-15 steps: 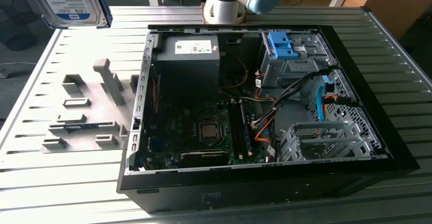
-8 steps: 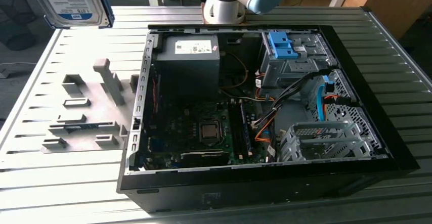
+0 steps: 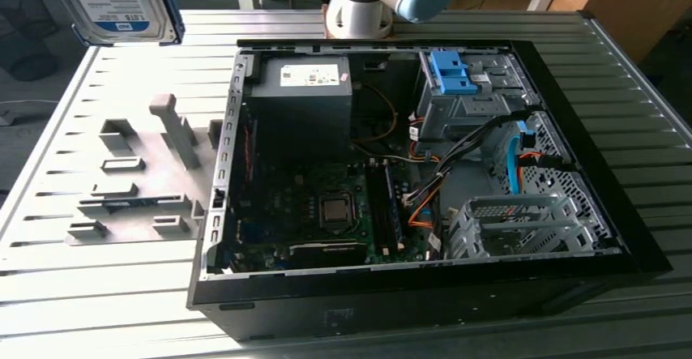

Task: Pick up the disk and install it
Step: 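Pick up the disk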

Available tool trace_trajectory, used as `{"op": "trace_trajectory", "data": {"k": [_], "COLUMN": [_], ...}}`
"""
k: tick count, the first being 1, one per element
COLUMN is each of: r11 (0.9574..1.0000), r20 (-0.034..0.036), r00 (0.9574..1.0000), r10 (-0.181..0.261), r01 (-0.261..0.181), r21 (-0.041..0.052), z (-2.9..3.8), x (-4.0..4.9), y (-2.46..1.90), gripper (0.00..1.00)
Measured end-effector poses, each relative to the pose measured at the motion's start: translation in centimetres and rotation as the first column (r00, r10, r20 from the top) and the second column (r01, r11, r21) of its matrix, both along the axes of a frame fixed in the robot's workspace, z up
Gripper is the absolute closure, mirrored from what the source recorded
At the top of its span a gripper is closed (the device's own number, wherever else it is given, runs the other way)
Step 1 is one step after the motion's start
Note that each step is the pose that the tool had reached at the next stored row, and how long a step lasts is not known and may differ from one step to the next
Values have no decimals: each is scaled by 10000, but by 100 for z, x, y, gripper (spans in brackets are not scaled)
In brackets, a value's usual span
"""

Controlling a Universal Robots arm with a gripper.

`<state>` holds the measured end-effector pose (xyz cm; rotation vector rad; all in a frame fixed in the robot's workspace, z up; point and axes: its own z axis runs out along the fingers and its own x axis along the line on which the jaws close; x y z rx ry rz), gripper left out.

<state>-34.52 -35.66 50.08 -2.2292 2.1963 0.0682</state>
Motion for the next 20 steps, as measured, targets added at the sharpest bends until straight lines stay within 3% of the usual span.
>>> {"op": "trace_trajectory", "data": {"k": [8,20], "r11": [10000,10000], "r20": [1,0], "r00": [10000,10000], "r10": [-2,-1], "r01": [2,1], "r21": [0,0], "z": [0,0], "x": [153,278], "y": [0,0], "gripper": [63,63]}}
